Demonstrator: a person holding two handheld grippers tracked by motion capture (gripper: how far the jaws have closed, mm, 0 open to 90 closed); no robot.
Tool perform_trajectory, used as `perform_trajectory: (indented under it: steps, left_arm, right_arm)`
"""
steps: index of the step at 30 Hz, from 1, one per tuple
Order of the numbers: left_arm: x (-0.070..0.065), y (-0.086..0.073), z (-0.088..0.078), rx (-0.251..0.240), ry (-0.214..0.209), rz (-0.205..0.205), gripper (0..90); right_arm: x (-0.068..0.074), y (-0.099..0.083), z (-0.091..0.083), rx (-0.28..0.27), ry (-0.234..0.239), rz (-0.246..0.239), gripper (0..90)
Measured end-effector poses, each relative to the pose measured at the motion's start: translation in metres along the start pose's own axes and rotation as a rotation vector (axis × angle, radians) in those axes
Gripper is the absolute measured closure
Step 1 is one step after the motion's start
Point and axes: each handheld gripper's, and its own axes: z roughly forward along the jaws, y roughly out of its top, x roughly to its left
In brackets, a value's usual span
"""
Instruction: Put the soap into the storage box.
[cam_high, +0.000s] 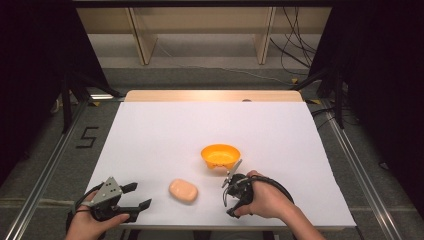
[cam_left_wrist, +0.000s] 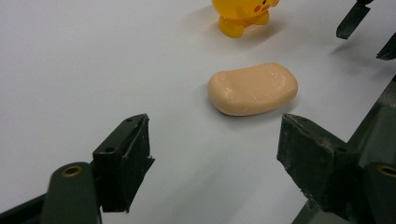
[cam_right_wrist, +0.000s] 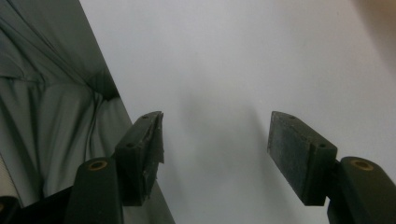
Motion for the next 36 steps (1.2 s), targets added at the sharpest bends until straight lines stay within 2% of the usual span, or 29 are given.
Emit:
perform_trajectory:
  steps: [3, 4, 5, 6, 9, 10, 11, 16, 17, 18, 19, 20, 21, 23, 24, 25, 26, 28, 29, 30, 31, 33, 34, 36]
  left_arm:
    - [0.000, 0.000, 0.000, 0.004, 0.000, -0.001, 25.0]
    - [-0.001, 0.000, 0.001, -0.004, -0.005, -0.005, 24.9]
    - [-0.001, 0.000, 0.001, -0.004, -0.005, -0.005, 24.9]
    - [-0.002, -0.001, 0.000, 0.011, -0.005, -0.019, 24.9]
    - [-0.003, -0.001, 0.000, 0.004, -0.011, -0.027, 24.9]
    - [-0.001, 0.000, -0.001, 0.008, -0.008, 0.008, 24.9]
    - [-0.001, 0.000, 0.000, 0.006, -0.008, 0.006, 24.8]
    - [-0.001, 0.000, 0.001, 0.014, -0.008, 0.002, 24.8]
    - [-0.001, 0.000, 0.001, 0.014, -0.008, 0.002, 24.8]
    - [-0.002, -0.001, 0.001, 0.009, -0.008, -0.023, 24.9]
    - [-0.002, -0.001, 0.001, 0.009, -0.008, -0.023, 24.9]
    - [-0.001, 0.000, 0.001, 0.016, -0.005, 0.002, 24.9]
    - [-0.001, 0.000, 0.001, 0.017, -0.007, 0.001, 24.9]
    - [-0.001, 0.000, 0.001, 0.016, -0.007, -0.001, 24.9]
    - [-0.002, -0.001, 0.001, 0.015, -0.011, -0.027, 24.9]
    - [-0.002, -0.001, 0.001, 0.015, -0.011, -0.027, 24.9]
    - [-0.002, -0.001, 0.001, 0.010, -0.010, -0.005, 24.9]
    - [-0.001, 0.000, 0.001, 0.006, -0.002, 0.002, 24.9]
    - [-0.001, 0.000, 0.000, 0.015, -0.011, 0.003, 24.9]
    - [-0.001, 0.000, 0.000, 0.017, -0.008, 0.007, 24.9]
    - [-0.001, 0.000, 0.000, 0.017, -0.008, 0.008, 24.9]
    - [-0.002, 0.000, 0.000, 0.014, -0.011, 0.001, 24.9]
    - [-0.002, 0.000, 0.000, 0.015, -0.011, 0.001, 25.0]
    - [-0.002, 0.000, 0.000, 0.016, -0.012, 0.002, 25.0]
  right_arm:
    - [0.001, 0.004, 0.000, 0.000, -0.005, 0.001, 36.5]
    - [0.001, 0.009, 0.001, 0.011, -0.001, -0.019, 36.4]
    - [0.001, 0.009, 0.001, 0.011, -0.001, -0.019, 36.4]
    - [0.003, 0.013, 0.002, 0.021, 0.002, -0.024, 36.2]
    - [0.003, 0.018, 0.001, 0.031, -0.006, -0.030, 35.9]
    - [0.004, 0.024, 0.001, 0.022, 0.003, -0.043, 35.7]
    - [0.006, 0.027, 0.001, 0.019, 0.012, -0.029, 35.5]
    - [0.006, 0.041, 0.000, 0.013, 0.012, -0.046, 34.6]
    - [0.005, 0.044, 0.000, 0.028, 0.013, -0.053, 34.4]
    - [0.003, 0.046, 0.001, 0.039, 0.003, -0.079, 34.2]
    - [0.003, 0.046, 0.001, 0.039, 0.003, -0.079, 34.2]
    - [0.003, 0.052, 0.003, 0.038, 0.011, -0.103, 33.8]
    - [0.003, 0.055, 0.004, 0.037, 0.012, -0.110, 33.8]
    - [0.004, 0.058, 0.005, 0.037, 0.014, -0.104, 33.6]
    - [0.003, 0.063, 0.007, 0.037, 0.017, -0.111, 33.4]
    - [0.003, 0.063, 0.007, 0.037, 0.017, -0.111, 33.4]
    - [0.004, 0.067, 0.010, 0.043, 0.016, -0.109, 33.2]
    - [0.004, 0.071, 0.013, 0.056, 0.017, -0.114, 32.9]
    - [0.006, 0.073, 0.013, 0.080, 0.020, -0.083, 32.8]
    - [0.005, 0.075, 0.016, 0.073, 0.019, -0.105, 32.7]
    - [0.006, 0.077, 0.017, 0.077, 0.024, -0.095, 32.6]
    - [0.006, 0.082, 0.021, 0.063, 0.021, -0.119, 31.7]
    - [0.008, 0.084, 0.021, 0.081, 0.024, -0.087, 31.8]
    - [0.008, 0.089, 0.023, 0.076, 0.024, -0.097, 31.9]
